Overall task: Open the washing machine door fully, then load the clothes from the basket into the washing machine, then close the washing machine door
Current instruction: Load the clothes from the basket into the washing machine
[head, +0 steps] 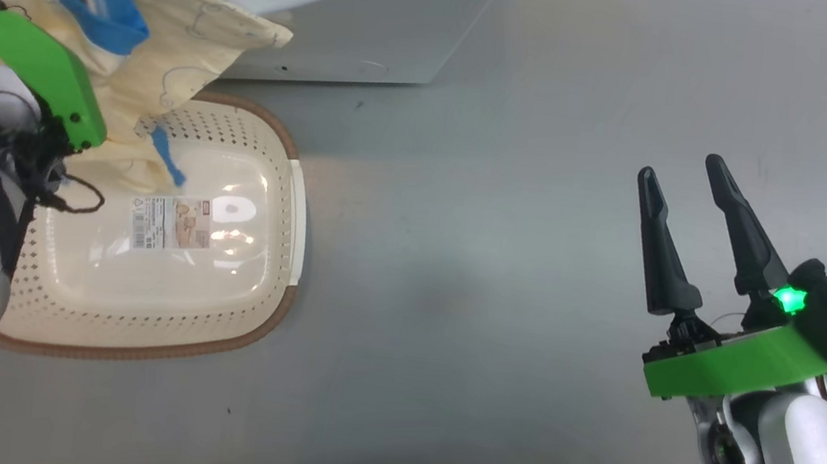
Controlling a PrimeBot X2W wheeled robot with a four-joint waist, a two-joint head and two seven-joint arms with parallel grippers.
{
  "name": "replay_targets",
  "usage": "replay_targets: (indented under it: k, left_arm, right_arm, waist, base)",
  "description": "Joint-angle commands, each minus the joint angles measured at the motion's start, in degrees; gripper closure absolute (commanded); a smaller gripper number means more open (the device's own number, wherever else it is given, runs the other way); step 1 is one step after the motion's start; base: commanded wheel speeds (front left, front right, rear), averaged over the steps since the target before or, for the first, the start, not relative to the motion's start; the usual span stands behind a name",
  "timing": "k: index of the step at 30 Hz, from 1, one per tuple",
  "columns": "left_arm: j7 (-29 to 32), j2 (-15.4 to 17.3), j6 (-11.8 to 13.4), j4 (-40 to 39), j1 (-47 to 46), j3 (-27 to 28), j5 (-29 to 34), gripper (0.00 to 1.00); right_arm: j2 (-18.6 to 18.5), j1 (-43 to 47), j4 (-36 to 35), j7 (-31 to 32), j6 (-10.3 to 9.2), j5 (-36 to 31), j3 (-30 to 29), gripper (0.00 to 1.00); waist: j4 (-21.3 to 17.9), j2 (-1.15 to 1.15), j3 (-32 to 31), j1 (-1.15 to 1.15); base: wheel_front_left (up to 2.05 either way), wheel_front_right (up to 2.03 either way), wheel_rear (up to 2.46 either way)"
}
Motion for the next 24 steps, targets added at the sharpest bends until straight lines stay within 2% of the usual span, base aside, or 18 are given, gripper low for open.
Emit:
replay_targets:
  k: [1, 9, 16, 24]
  left_arm:
    - [0.4, 2.4, -0.4, -2.0, -2.1, 0.6, 0.4, 1.0]
    - [7.7, 6.5, -0.6, -13.4, -6.8, -1.1, 0.6, 1.0]
    - [14.6, 11.5, 2.8, -25.5, -10.2, -0.5, 1.1, 1.0]
    - [17.0, 17.0, 7.7, -37.1, -11.7, 1.4, 2.5, 1.0]
  right_arm:
    - [-0.5, 1.9, -1.8, 0.2, 0.01, -0.3, 0.5, 0.0]
    - [0.1, 2.8, -3.0, 0.9, 0.01, -0.5, 0.0, 0.0]
    - [0.7, 2.4, -2.6, 0.4, 0.01, 0.3, 1.0, 0.0]
    - [1.4, 0.7, -0.4, -1.0, 0.01, 1.8, 3.5, 0.0]
  waist:
    - [0.8, 0.0, -0.9, 0.0]
    - [1.8, 0.0, -1.9, 0.0]
    - [-0.2, 0.0, -1.3, 0.0]
    - [-4.4, 0.0, 0.8, 0.0]
  base:
    - [0.0, 0.0, 0.0]
    - [0.0, 0.0, 0.0]
    - [0.0, 0.0, 0.0]
    - [0.0, 0.0, 0.0]
